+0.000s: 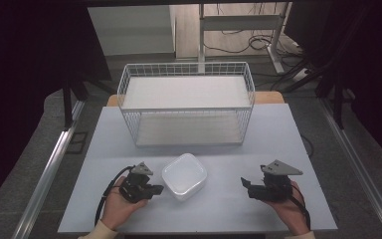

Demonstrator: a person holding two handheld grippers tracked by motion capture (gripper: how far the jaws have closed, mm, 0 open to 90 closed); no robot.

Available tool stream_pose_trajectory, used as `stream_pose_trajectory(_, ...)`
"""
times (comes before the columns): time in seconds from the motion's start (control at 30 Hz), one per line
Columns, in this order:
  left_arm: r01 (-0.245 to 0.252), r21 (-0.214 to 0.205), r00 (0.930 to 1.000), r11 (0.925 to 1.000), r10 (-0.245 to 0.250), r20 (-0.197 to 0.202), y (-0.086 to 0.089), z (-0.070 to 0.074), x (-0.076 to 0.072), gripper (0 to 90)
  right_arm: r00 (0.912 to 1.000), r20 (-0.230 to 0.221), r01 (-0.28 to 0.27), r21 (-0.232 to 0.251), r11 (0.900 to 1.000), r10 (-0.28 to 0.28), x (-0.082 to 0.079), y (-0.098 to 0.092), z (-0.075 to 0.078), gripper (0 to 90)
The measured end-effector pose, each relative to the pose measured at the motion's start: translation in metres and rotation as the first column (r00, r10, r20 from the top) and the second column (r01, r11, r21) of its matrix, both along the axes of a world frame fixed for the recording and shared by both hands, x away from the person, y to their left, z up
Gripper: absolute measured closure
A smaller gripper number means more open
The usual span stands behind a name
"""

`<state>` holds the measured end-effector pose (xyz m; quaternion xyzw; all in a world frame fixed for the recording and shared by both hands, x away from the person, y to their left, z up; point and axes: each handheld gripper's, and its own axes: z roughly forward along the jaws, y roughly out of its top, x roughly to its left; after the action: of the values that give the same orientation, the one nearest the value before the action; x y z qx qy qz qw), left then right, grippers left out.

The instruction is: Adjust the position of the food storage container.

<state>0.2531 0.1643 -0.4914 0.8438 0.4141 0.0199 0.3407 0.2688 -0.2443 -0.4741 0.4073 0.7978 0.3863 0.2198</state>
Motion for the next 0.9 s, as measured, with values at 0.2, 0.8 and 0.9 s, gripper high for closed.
stream_pose_trajectory(0.2,-0.056,-0.006,0.9981,0.9984,0.056,0.027,0.019,0.011,0.01,89.6,1.0,-0.002,0.006,0.004,1.0,-0.006,0.0,0.0,0.0,18.9)
stream_pose_trajectory(0.8,-0.049,-0.016,0.9987,0.9986,0.049,-0.011,0.005,0.006,0.058,89.7,0.9999,0.0,0.012,0.007,0.9999,-0.012,0.0,0.001,0.0,19.0)
stream_pose_trajectory(0.9,-0.049,-0.014,0.9987,0.9987,0.049,-0.01,0.005,0.005,0.057,89.7,0.9999,0.005,0.016,0.009,0.9998,-0.016,0.0,0.0,0.001,19.0)
